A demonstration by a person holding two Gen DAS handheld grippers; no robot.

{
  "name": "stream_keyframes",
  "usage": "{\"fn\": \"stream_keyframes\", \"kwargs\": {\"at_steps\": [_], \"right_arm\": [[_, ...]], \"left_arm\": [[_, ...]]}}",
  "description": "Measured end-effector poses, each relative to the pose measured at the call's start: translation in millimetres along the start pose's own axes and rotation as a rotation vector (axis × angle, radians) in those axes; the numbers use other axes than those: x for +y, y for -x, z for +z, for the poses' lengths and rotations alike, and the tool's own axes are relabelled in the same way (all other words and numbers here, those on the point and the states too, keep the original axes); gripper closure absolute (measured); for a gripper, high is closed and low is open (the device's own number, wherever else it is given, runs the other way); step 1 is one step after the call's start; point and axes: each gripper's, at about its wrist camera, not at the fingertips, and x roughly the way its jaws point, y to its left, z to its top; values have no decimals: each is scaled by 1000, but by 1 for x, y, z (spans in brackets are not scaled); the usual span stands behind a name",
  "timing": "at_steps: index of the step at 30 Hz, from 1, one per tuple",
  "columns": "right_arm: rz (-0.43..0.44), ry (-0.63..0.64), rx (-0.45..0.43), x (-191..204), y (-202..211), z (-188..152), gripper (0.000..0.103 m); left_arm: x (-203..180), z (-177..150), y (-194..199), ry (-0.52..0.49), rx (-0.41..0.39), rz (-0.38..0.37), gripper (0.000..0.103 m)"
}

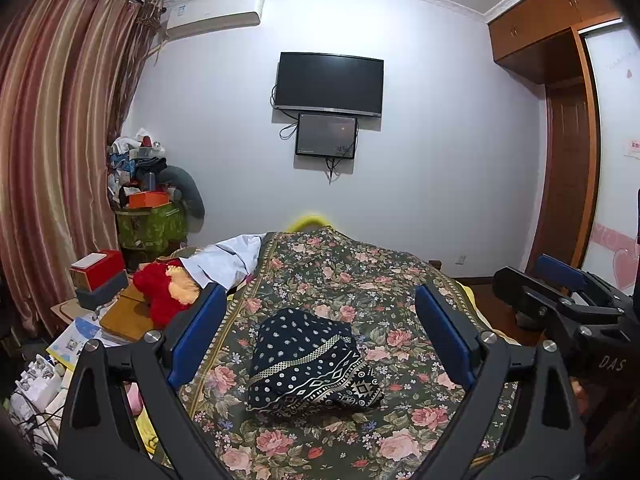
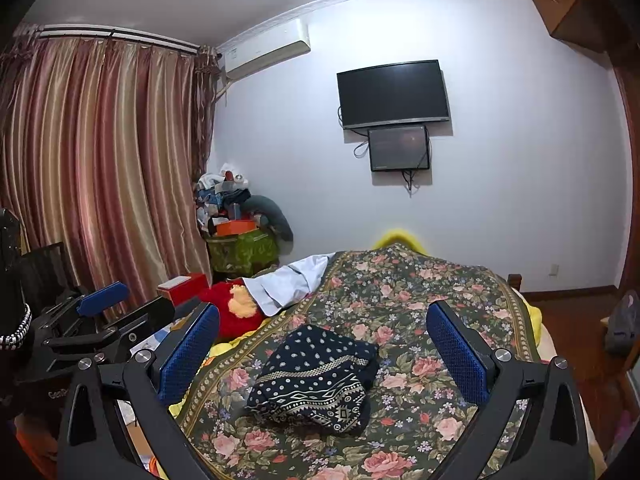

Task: Fold large clothes

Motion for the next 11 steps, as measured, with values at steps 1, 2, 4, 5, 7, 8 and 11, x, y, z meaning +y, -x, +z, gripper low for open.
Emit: {"fn": "stream_keyframes", "kwargs": {"at_steps": [1, 2, 4, 5, 7, 8, 11], "right_arm": [[-2, -2, 0, 1, -1, 0, 0], [-2, -2, 0, 1, -1, 0, 0], [-4, -4, 0, 1, -1, 0, 0], [-4, -4, 0, 1, -1, 0, 0], [-5, -4, 1, 1, -2, 0, 0], [-6, -3, 1, 1, -2, 0, 0], [-3, -6, 2, 1, -2, 0, 0]], "left_arm": [[0, 0, 0, 0, 1, -2, 7], [0, 0, 0, -1, 1, -4, 7], [-1, 0, -1, -2, 0, -1, 7], [-1, -1, -1, -1, 0, 0, 7], [-1, -1, -1, 0, 1, -3, 7], [-1, -1, -1, -1, -1, -1, 7], [-2, -2, -2, -3, 3, 1, 7]]}}
